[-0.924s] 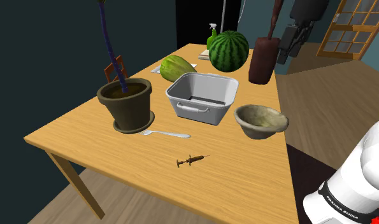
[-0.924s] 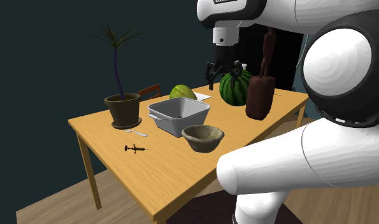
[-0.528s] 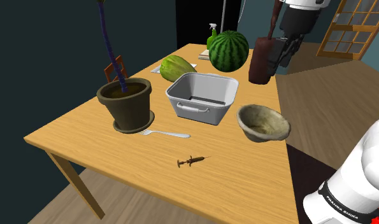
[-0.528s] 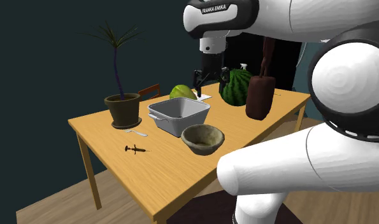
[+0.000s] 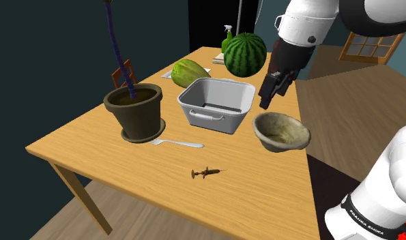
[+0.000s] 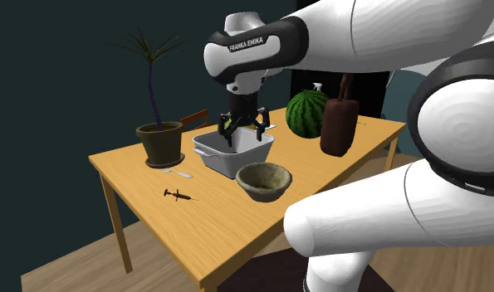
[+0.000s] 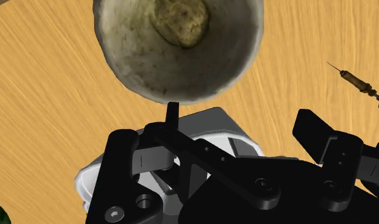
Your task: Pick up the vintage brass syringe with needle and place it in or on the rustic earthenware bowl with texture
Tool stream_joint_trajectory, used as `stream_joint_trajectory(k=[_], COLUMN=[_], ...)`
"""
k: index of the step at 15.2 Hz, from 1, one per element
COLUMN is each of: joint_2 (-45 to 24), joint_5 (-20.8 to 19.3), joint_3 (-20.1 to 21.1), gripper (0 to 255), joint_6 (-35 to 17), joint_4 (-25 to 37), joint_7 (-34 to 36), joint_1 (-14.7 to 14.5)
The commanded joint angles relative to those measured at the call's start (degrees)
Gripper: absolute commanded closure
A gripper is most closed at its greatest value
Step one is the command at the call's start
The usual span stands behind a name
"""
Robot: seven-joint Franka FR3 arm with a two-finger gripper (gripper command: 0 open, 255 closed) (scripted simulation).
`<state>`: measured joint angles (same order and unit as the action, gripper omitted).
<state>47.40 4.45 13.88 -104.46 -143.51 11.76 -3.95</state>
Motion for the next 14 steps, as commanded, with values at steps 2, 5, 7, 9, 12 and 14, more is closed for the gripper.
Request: stream_joint_trajectory(k=[2,5,7,9,12,14], joint_2=[-1.0,-3.6,-5.9,-8.5,-13.0,-16.3], joint_5=[1.6,2.7,3.1,3.2,2.4,1.1], joint_3=[4.4,9.1,12.4,15.9,21.5,25.5], gripper=[0,0,0,0,0,0], joint_6=[-4.6,-9.3,-12.4,-15.5,-20.1,-23.0], joint_4=[-2.4,-3.3,-3.4,-3.3,-2.4,-1.3], joint_7=[3.9,8.0,10.9,13.8,18.7,22.3], joint_1=[-1.2,-1.9,-2.1,-1.9,-0.7,0.6])
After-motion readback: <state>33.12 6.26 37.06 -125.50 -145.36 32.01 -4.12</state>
